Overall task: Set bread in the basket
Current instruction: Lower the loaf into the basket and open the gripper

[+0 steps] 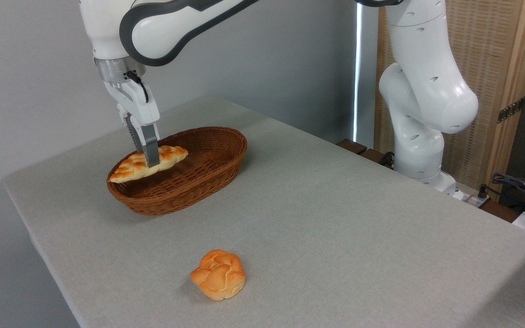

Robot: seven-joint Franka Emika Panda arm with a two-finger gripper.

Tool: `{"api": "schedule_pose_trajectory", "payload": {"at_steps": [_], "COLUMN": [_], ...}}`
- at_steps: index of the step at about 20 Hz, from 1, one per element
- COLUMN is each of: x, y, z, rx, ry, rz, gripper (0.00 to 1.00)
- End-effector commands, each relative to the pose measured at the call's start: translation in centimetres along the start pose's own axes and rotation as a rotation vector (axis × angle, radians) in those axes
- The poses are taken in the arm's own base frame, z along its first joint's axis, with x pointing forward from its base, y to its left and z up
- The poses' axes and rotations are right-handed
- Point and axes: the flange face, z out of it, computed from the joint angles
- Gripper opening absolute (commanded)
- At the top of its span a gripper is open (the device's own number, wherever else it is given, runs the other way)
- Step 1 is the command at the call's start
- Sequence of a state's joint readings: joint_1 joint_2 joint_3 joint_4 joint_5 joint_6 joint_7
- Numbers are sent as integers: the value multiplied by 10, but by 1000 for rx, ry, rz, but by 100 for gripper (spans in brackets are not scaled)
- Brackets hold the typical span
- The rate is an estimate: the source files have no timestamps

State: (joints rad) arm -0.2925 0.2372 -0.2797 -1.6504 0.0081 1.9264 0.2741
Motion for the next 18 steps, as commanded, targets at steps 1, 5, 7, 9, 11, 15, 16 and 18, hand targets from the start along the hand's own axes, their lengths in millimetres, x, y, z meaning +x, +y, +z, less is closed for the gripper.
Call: {"api": "schedule_pose_trajectory", "payload": {"at_steps": [1, 5, 7, 9, 11, 15, 16, 18], "x": [1, -1, -4, -8, -9, -9, -9, -9], "y": [1, 1, 1, 3, 4, 5, 5, 5], "z": [-3, -1, 0, 1, 2, 1, 2, 0], "rx": [16, 13, 9, 0, -2, -2, -3, -1], "ry": [-4, -16, -34, -68, -75, -77, -79, -76], "rz": [4, 8, 6, 9, 10, 11, 11, 11], "gripper": [67, 67, 71, 73, 75, 98, 99, 100]}}
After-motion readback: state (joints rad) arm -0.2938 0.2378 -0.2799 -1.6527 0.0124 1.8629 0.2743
